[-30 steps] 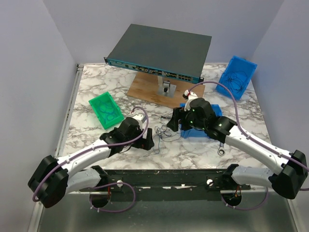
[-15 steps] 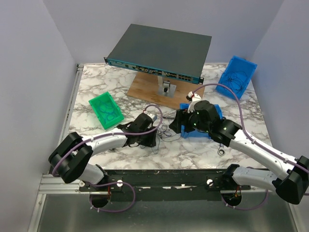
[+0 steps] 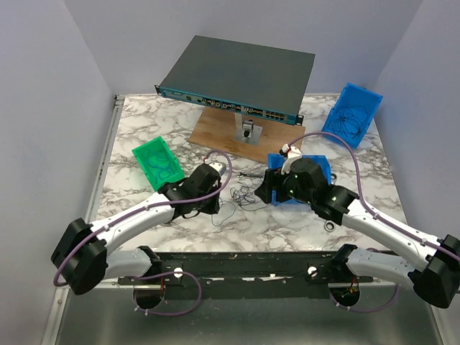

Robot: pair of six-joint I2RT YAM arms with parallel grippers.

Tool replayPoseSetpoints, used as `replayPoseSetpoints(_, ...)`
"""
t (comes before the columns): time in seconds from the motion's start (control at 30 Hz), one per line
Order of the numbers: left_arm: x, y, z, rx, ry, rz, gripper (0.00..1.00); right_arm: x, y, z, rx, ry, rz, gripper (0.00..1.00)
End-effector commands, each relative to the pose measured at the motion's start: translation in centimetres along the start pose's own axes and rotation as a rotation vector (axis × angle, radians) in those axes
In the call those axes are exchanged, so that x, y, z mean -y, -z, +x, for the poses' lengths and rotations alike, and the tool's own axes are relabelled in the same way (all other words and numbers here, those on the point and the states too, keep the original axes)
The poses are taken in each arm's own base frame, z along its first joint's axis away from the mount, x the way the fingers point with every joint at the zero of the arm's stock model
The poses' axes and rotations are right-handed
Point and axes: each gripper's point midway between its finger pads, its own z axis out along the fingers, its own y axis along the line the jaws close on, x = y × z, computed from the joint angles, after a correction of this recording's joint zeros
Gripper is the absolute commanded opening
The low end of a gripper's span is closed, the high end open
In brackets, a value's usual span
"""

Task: Untangle the cables
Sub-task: Pick up the cable at the center of the board, then place the cable in the bin.

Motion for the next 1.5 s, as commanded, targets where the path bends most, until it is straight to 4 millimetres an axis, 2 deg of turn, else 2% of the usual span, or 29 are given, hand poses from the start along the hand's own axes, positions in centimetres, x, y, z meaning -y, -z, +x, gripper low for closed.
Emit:
replayPoseSetpoints(0.0,-1.9,4.0,-2.2,0.072,-0.033,-0.133,0.0,-0.2,-0.3,-1.9,0.122,0.034,-0.022,0.73)
replayPoseSetpoints(0.17,-2.6,7.6,-4.2,0.159,-0.012,-0.151,0.0,-0.3,-1.2,-2.4,0.185,0.06,-0.048,0.73)
replayPoseSetpoints(0.3,-3.1,10.1,-5.9,0.24,0.019,-0.147,0.0,-1.5,-1.7,-3.3,0.257,0.068,-0.12,0.73)
replayPoseSetpoints(0.5,-4.9,12.7,-7.8,0.331,0.08,-0.154,0.0,-3.0,-2.9,-3.3,0.292,0.066,-0.22,0.74)
replayPoseSetpoints(0.67,-5.9,13.8,-9.2,0.395,0.11,-0.16,0.0,-2.9,-4.2,-3.1,0.305,0.061,-0.225,0.77)
replayPoseSetpoints(0.87,-7.3,14.9,-11.4,0.453,0.151,-0.196,0.0,-2.9,-4.5,-3.1,0.371,0.06,-0.255,0.78)
replayPoseSetpoints(1.17,-7.0,16.1,-14.8,0.556,0.188,-0.125,0.0,-2.5,-5.2,-1.6,0.39,0.052,-0.275,0.78)
replayPoseSetpoints(1.33,-6.9,16.7,-16.5,0.624,0.231,-0.039,0.0,-2.7,-5.0,-1.3,0.4,0.06,-0.282,0.78)
replayPoseSetpoints(1.47,-7.2,17.1,-17.6,0.649,0.253,-0.034,0.0,-2.6,-4.7,-1.1,0.403,0.069,-0.277,0.78)
